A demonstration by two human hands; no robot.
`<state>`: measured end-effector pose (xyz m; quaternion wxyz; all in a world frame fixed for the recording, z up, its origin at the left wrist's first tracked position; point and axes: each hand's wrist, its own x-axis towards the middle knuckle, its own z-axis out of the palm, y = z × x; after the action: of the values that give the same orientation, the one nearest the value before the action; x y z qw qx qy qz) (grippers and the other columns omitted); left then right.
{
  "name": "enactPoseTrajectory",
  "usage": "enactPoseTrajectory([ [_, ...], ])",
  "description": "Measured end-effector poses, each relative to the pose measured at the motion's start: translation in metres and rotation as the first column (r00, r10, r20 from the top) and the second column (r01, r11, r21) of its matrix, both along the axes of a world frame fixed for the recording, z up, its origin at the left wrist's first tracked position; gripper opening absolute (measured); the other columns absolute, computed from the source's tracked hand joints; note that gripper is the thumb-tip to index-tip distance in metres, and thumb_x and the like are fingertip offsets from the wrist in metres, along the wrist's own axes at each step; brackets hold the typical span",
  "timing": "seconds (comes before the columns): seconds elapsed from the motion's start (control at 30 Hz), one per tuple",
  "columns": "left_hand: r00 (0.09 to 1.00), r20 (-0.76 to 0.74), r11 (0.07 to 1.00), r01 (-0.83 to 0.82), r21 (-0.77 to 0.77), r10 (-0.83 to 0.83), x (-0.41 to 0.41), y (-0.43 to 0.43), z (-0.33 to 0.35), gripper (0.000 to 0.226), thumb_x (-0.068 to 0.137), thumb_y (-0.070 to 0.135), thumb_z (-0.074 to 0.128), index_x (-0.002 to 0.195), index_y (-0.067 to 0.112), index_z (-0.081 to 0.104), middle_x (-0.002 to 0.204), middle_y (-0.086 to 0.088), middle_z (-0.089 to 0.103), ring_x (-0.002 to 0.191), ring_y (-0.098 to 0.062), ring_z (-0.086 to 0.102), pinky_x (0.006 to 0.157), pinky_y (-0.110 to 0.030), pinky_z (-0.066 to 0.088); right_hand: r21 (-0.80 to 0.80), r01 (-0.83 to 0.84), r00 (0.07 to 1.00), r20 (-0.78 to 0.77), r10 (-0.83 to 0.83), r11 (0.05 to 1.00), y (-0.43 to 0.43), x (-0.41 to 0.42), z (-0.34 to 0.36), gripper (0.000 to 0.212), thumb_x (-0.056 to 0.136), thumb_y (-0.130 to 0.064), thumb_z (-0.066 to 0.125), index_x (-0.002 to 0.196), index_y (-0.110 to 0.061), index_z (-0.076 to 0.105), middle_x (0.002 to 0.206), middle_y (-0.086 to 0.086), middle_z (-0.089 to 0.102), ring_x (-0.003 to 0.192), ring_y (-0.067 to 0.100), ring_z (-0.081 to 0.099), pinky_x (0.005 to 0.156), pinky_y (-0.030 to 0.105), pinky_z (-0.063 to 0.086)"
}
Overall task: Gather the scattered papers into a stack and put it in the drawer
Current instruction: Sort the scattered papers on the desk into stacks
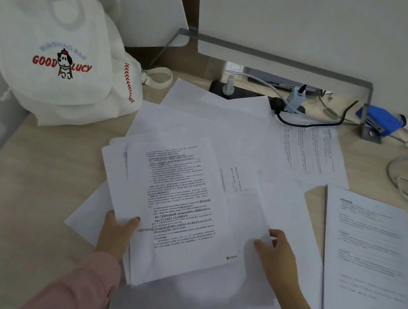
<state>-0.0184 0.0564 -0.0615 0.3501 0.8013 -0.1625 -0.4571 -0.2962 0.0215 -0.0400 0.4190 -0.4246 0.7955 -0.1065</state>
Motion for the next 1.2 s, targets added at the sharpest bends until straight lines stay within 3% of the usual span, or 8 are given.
enactPoseTrajectory([
  [0.2,1.0,-0.006,1.0,0.01,0.015,-0.009,0.002,-0.001,0.0,0.033,0.089,0.006,0.048,0.122,0.007,0.044,0.109,-0.011,0.053,0.094,-0.024,0.049,0.082,-0.034,0.039,-0.093,-0.112,0.993,0.008,0.114,0.989,-0.002,-0.001,0.003,0.031,0.093,-0.018,0.046,0.066,-0.01,0.034,0.063,0.007,0.043,0.064,0.023,0.041,0.055,0.031,0.027],
  [0.3,1.0,0.019,1.0,0.007,0.027,-0.008,0.003,-0.002,0.001,0.032,0.09,0.008,0.045,0.122,0.005,0.045,0.104,-0.009,0.051,0.093,-0.025,0.049,0.081,-0.035,0.038,-0.159,-0.101,0.994,0.015,0.105,0.982,-0.006,-0.007,0.008,0.01,0.095,-0.015,0.043,0.094,-0.015,0.053,0.075,0.005,0.055,0.072,0.024,0.05,0.059,0.03,0.034],
  [0.43,1.0,0.026,0.999,0.016,0.03,-0.017,0.0,-0.004,0.002,0.031,0.091,0.008,0.044,0.121,0.006,0.045,0.105,-0.008,0.05,0.094,-0.024,0.047,0.083,-0.034,0.037,-0.177,-0.156,0.987,0.012,0.16,0.972,-0.011,-0.01,0.011,0.045,0.095,-0.014,0.042,0.138,-0.028,0.037,0.105,0.008,0.059,0.093,0.025,0.057,0.079,0.031,0.042],
  [0.53,0.999,-0.004,0.999,0.033,0.042,-0.033,-0.004,-0.003,0.003,0.022,0.091,0.006,0.044,0.112,0.012,0.044,0.106,-0.008,0.05,0.094,-0.023,0.046,0.082,-0.033,0.036,-0.141,-0.154,0.986,0.045,0.162,0.978,-0.013,-0.01,0.007,0.046,0.095,-0.015,0.045,0.139,-0.025,0.038,0.126,0.012,0.055,0.116,0.029,0.052,0.097,0.036,0.039],
  [0.73,0.999,-0.013,0.997,0.044,0.06,-0.044,-0.005,-0.003,0.004,0.02,0.091,0.002,0.043,0.108,0.01,0.044,0.104,-0.008,0.049,0.092,-0.021,0.045,0.079,-0.031,0.034,-0.041,0.037,0.981,0.192,-0.028,0.998,-0.013,-0.013,0.0,0.039,0.092,-0.016,0.05,0.131,-0.018,0.049,0.114,0.012,0.056,0.097,0.024,0.051,0.083,0.032,0.041],
  [0.97,0.999,0.005,0.996,0.039,0.075,-0.04,-0.005,-0.003,-0.001,0.023,0.09,0.004,0.045,0.113,0.005,0.048,0.094,-0.009,0.053,0.095,-0.025,0.049,0.081,-0.032,0.036,-0.023,-0.06,0.983,0.174,0.063,0.998,-0.006,-0.014,-0.003,0.052,0.09,-0.019,0.056,0.139,-0.02,0.04,0.132,0.008,0.047,0.123,0.026,0.045,0.104,0.036,0.035],
  [1.1,0.999,0.003,0.997,0.042,0.063,-0.042,-0.006,-0.004,0.001,0.023,0.09,0.003,0.045,0.112,0.006,0.049,0.095,-0.009,0.053,0.093,-0.023,0.049,0.081,-0.031,0.037,-0.013,0.025,0.972,0.235,-0.022,1.0,-0.003,-0.017,-0.005,0.047,0.088,-0.014,0.059,0.132,-0.02,0.042,0.109,0.013,0.061,0.097,0.029,0.059,0.084,0.035,0.048],
  [1.2,0.998,-0.017,0.995,0.064,0.075,-0.063,-0.005,-0.004,0.001,0.026,0.09,0.003,0.045,0.116,0.003,0.05,0.089,-0.007,0.054,0.092,-0.026,0.051,0.079,-0.032,0.037,-0.119,-0.007,0.991,0.131,0.023,0.993,-0.008,-0.025,0.004,0.006,0.089,-0.013,0.055,0.087,-0.014,0.06,0.071,0.005,0.062,0.069,0.023,0.056,0.061,0.021,0.044],
])
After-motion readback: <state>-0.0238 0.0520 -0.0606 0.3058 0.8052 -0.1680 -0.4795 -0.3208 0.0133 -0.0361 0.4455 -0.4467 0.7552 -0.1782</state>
